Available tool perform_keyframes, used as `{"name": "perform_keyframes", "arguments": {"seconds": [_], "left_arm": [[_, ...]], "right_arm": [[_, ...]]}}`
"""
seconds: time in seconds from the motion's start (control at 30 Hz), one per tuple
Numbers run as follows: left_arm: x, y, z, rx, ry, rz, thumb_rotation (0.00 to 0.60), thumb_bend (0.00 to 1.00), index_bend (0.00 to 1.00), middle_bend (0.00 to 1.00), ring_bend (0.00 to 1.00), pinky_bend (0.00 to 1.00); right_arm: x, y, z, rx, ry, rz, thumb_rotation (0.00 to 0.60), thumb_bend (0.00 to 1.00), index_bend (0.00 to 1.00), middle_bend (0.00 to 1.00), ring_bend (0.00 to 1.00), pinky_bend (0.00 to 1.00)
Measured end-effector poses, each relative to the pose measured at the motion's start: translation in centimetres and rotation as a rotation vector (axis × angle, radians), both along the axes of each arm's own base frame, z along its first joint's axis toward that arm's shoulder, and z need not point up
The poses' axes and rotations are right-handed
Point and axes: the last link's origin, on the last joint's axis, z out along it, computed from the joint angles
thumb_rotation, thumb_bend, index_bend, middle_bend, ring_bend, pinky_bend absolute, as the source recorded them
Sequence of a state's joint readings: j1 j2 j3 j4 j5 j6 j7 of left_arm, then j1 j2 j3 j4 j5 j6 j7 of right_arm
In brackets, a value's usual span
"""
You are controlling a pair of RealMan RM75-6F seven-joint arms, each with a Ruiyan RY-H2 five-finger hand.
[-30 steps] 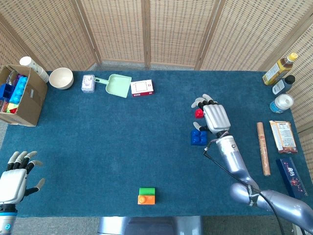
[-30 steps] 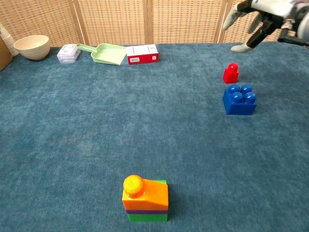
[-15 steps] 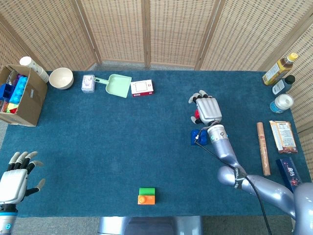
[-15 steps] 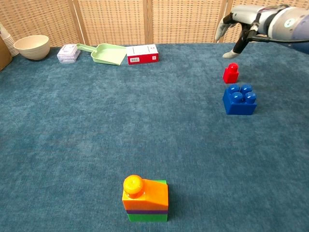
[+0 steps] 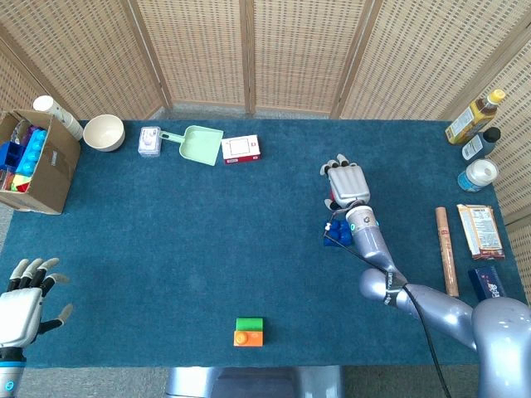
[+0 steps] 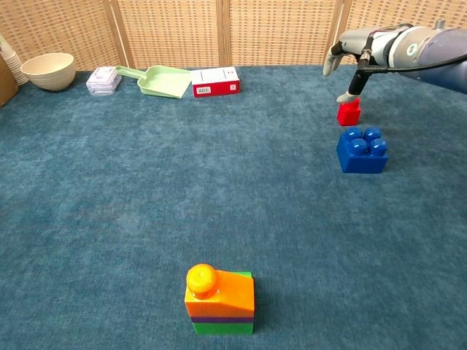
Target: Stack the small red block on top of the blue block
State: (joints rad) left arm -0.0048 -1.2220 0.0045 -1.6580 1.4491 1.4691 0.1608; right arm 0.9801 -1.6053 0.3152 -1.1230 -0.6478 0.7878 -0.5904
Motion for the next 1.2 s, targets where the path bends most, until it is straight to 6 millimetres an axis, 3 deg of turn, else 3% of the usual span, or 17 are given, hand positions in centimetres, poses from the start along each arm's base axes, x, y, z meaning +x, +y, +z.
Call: {"name": "perform_keyframes", "arguments": {"seconds": [0.77, 1.2], "left_arm": [[-0.2, -0.1, 0.0, -0.006, 0.0, 0.005, 0.6, 0.33, 0.38, 0.17, 0.13, 0.0], [-0.2, -0.1, -0.2, -0.01, -0.004, 0.002, 0.6, 0.33, 0.39, 0.17, 0.13, 0.0]], "right_arm": [[-1.9, -1.5, -1.3, 0.027, 0.223, 0.025, 0.576, 0.26, 0.28, 0.2, 0.08, 0.29], [-2.7, -1.8, -2.1, 0.035, 0.257, 0.009, 0.596, 0.26, 0.29, 0.2, 0.08, 0.29]]}}
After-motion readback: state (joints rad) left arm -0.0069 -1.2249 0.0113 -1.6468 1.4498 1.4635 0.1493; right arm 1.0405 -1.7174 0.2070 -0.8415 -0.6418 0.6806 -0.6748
